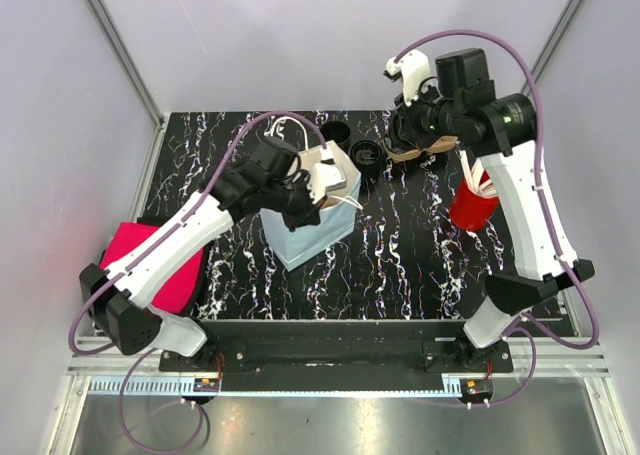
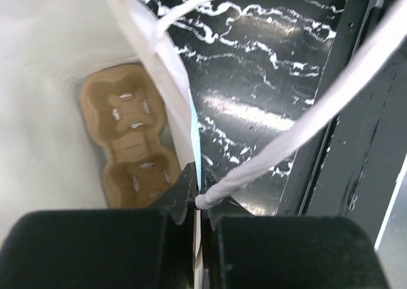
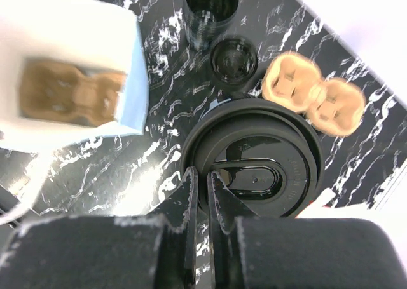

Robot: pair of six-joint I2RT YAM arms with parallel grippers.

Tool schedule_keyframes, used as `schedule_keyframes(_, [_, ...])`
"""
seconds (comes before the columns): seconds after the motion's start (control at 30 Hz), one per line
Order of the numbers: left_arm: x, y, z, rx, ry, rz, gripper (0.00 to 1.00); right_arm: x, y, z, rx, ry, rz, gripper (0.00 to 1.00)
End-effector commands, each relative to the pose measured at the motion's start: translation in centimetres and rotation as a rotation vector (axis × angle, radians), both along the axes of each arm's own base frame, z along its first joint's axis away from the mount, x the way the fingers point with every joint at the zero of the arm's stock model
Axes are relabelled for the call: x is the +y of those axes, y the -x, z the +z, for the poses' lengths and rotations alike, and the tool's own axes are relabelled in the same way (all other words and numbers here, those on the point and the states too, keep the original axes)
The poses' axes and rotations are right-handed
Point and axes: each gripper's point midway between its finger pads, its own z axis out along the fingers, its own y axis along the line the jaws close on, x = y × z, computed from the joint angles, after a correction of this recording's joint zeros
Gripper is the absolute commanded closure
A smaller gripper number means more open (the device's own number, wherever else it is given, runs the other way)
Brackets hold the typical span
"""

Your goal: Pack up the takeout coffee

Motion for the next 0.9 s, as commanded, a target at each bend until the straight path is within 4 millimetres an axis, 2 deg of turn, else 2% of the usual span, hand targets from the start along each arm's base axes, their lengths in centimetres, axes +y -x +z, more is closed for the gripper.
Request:
schedule_keyframes(0.0, [-2.7, -1.8, 2.4, -0.027, 0.068, 0.057, 1.0, 0.4, 1.5, 3.5, -0.06, -0.062, 0.051, 1.0])
schedule_keyframes(0.13, [-5.0, -2.3, 3.0, 0.004, 0.114, 0.061, 1.0, 2.0, 3.2, 4.6, -0.046, -0.132, 0.161, 1.0])
schedule_keyframes(0.17, [-5.5, -2.5, 2.4, 0.025, 0.108, 0.067, 1.0, 2.3, 3.5, 4.8, -0.044, -0.148, 0.175, 1.0])
schedule_keyframes(0.3, [-6.8, -2.4, 2.0, 0.041, 0.099, 0.052, 1.0, 4.0, 3.8, 3.9, 0.032, -0.201, 0.231, 1.0])
schedule_keyframes(0.43, [-7.4, -1.9, 2.7, 0.037, 0.122, 0.037, 0.99, 5.3, 4.4, 3.5, 0.091, -0.248, 0.291, 1.0])
schedule_keyframes(0.6, [-7.9, -1.4, 3.7, 0.026, 0.145, 0.021, 0.86, 6.5, 4.6, 3.0, 0.143, -0.282, 0.332, 1.0])
schedule_keyframes(0.73, [-8.1, -1.0, 4.4, 0.021, 0.164, 0.007, 0.84, 7.7, 4.6, 1.9, 0.18, -0.267, 0.35, 1.0])
schedule_keyframes(0.87, [-8.2, -0.8, 4.4, 0.024, 0.165, -0.003, 0.62, 9.1, 4.9, 0.0, 0.218, -0.223, 0.37, 1.0])
